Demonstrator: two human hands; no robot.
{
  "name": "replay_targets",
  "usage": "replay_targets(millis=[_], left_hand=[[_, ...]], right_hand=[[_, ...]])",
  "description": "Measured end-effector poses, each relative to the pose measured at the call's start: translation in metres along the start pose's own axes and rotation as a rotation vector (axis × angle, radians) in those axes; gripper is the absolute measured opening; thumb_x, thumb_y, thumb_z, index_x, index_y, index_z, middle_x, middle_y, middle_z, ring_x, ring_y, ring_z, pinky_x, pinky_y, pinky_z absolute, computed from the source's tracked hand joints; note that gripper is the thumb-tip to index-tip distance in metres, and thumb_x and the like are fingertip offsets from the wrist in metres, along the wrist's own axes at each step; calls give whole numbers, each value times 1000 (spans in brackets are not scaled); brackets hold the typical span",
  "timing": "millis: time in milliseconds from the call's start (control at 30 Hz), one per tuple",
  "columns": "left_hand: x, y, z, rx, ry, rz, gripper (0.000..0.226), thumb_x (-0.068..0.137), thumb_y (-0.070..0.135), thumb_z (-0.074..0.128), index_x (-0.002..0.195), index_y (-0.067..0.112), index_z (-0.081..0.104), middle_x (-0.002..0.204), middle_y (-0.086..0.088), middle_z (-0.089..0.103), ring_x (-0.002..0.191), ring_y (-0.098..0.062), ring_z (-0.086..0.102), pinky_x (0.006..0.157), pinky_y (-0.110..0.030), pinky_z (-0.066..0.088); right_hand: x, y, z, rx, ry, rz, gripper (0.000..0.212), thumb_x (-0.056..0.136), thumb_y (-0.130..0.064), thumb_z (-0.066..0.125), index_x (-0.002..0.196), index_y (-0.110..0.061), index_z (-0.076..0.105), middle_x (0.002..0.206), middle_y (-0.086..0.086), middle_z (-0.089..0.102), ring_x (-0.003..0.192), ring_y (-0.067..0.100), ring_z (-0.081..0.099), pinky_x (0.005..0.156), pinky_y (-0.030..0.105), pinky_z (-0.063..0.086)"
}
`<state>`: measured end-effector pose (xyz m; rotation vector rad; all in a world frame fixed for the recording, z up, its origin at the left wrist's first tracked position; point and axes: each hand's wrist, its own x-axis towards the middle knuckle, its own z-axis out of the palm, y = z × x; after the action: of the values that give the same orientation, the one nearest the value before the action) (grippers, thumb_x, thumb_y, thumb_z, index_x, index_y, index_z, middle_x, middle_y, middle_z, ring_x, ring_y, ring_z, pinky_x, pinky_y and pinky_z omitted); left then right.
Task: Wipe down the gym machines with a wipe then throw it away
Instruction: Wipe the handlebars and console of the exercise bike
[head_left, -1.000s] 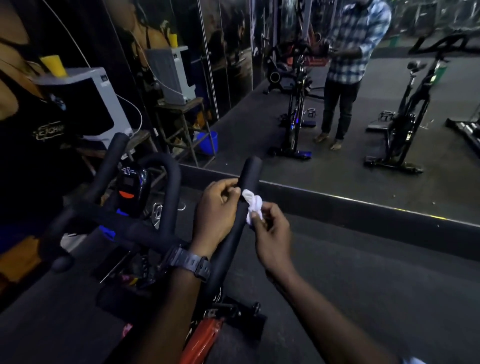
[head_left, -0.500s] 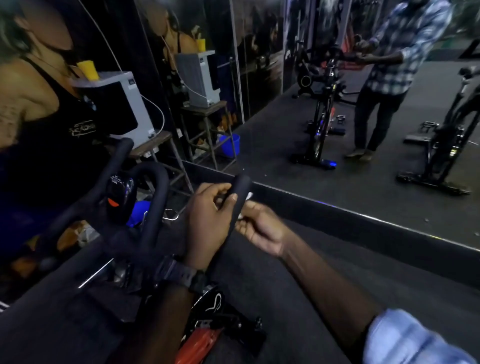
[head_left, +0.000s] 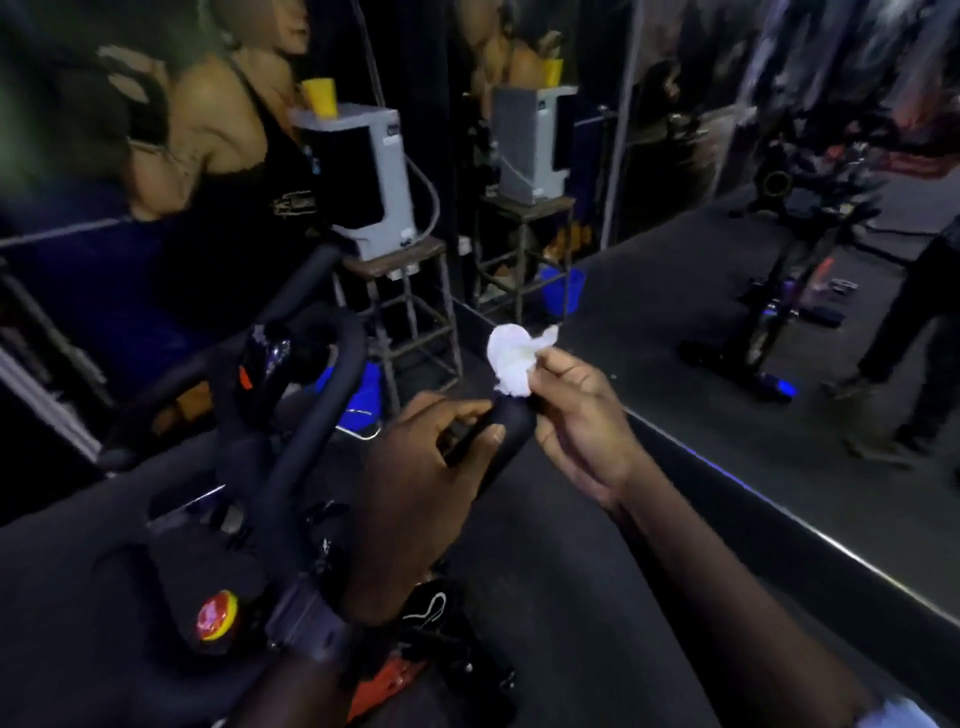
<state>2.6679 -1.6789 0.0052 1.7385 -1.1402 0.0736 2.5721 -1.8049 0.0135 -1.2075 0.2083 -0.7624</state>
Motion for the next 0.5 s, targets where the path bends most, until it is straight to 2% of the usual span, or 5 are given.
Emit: replay_targets(millis=[100, 133, 200, 333, 500], left_hand=[[-5, 11, 7, 92, 90, -26, 19, 81, 37, 65, 89, 22, 73, 87, 9, 67, 81, -5, 62, 75, -26, 49], [-8, 16, 9, 114, 120, -45, 15, 82, 33, 65, 87, 21, 72, 86, 8, 66, 80, -6, 62, 73, -29, 49], [-16, 27, 15, 134, 167, -74, 9, 83, 23, 67, 88, 20, 74, 86, 9, 66, 81, -4, 63, 74, -31, 50], [-24, 36, 21, 207, 254, -125, 18, 83, 24, 70, 100, 26, 76, 96, 10, 71, 94, -7, 67, 85, -35, 54], [-43, 44, 21, 371, 331, -200, 16, 79, 28, 76, 94, 21, 76, 89, 8, 67, 87, -11, 65, 78, -33, 52]], right_hand=[[-7, -7, -12, -753, -152, -423, 19, 94, -10, 58, 105, -6, 73, 102, 2, 73, 97, 13, 66, 87, 24, 47], [-13, -5, -17, -875, -161, -543, 19, 94, -13, 58, 104, -10, 74, 99, -2, 71, 93, 9, 63, 84, 22, 46], [-24, -2, -28, -948, -136, -674, 19, 92, -15, 58, 103, -14, 75, 92, -5, 66, 87, 0, 56, 82, 13, 42], [1, -14, -20, -858, -147, -575, 18, 88, -10, 61, 99, -13, 75, 87, -2, 64, 81, 5, 58, 75, 15, 43], [-1, -28, -16, -1155, -515, -692, 20, 87, -17, 55, 96, -18, 74, 84, 4, 63, 77, 25, 54, 70, 35, 45]])
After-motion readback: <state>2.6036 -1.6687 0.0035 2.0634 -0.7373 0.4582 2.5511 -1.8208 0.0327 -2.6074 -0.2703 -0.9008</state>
